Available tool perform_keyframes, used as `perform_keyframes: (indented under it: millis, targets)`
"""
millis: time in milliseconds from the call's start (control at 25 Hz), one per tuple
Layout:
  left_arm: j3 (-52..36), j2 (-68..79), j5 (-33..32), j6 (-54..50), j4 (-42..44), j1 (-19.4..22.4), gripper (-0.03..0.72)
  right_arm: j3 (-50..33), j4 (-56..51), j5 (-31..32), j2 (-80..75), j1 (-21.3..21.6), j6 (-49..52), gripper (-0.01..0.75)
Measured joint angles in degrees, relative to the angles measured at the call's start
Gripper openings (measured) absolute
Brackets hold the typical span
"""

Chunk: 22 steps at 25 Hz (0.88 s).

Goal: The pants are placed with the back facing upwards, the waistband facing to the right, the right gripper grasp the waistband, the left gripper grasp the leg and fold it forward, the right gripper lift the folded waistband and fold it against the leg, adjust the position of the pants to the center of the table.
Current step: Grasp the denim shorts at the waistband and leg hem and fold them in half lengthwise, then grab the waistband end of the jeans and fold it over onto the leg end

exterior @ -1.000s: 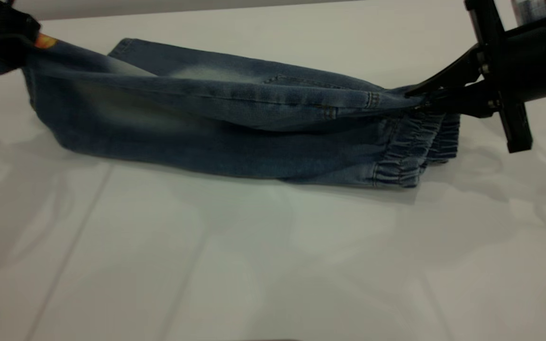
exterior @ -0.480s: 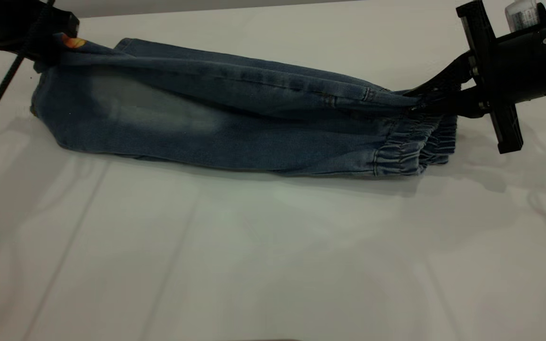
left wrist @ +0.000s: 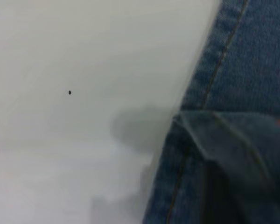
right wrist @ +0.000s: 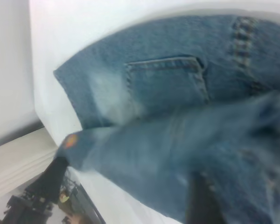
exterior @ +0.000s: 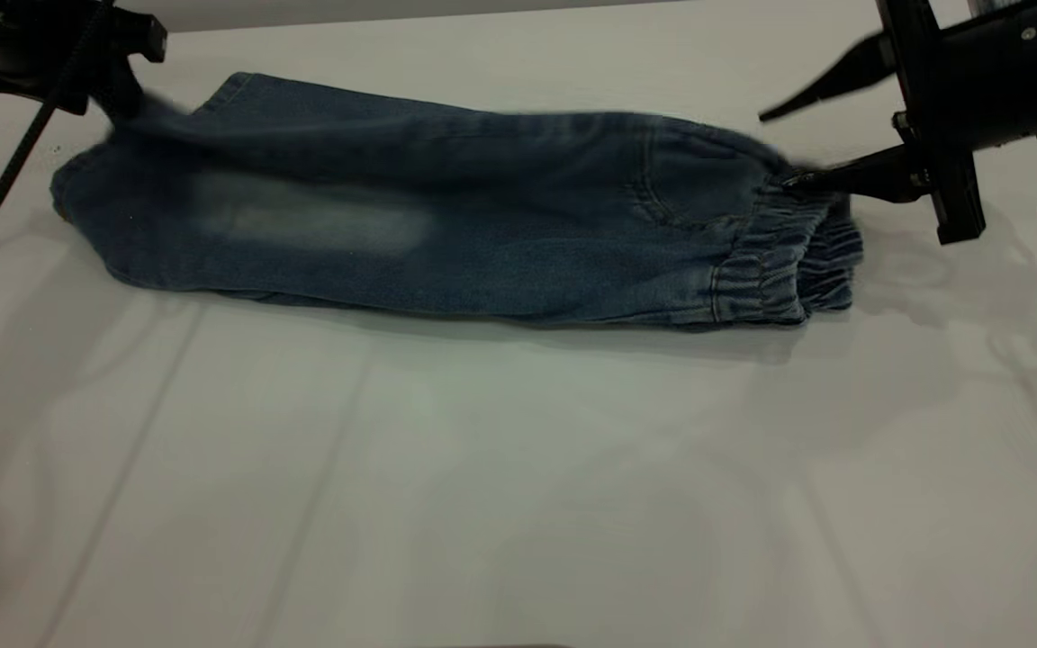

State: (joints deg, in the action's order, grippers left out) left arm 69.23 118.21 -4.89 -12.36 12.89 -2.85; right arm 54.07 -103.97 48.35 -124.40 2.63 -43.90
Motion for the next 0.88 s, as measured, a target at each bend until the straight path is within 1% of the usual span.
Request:
perform_keyframes:
  millis: [80,120,200,240,320,400,600,720,800,880]
  targets:
    - [0.1,0.0,-0.3,-1.4,0.0,0.0,0.456,0.1,0.0,1.6,0.0,0.0,-0.9,0.483]
    - [0.2,0.0,-0.9,-1.7,0.0,0.0,0.488,0.1,0.0,2.9,0.0,0.0,-1.8,0.532]
    - [0.3,0.0,-2.5,-2.0,0.0,0.0,0.521,0.1,0.0,5.8,0.0,0.0,-4.2,0.597]
    - [0.3,0.0,-3.5,-2.1,0.0,0.0,0.528,0.1,0.1,7.9,0.0,0.0,-5.3,0.615]
    - [0.3,0.0,-5.5,-2.2,0.0,-0.1,0.529,0.1,1.4,12.3,0.0,0.0,-6.7,0.626]
    - [0.3,0.0,-7.3,-1.4,0.0,-0.4,0.528,0.1,4.6,15.8,0.0,0.0,-6.7,0.621]
    - [0.3,0.0,-8.1,1.1,0.0,-2.8,0.521,0.2,17.5,16.7,0.0,-1.2,-3.1,0.587]
    - [0.3,0.0,-8.1,1.3,0.0,-5.0,0.518,0.2,23.0,13.8,0.0,-3.6,-2.1,0.585]
    - [0.3,0.0,-8.1,1.3,0.0,-6.3,0.518,0.2,24.2,9.4,0.0,-5.3,-1.2,0.587]
    - [0.3,0.0,-8.1,1.3,0.0,-7.3,0.518,0.2,24.3,5.2,0.0,-6.1,-0.7,0.597]
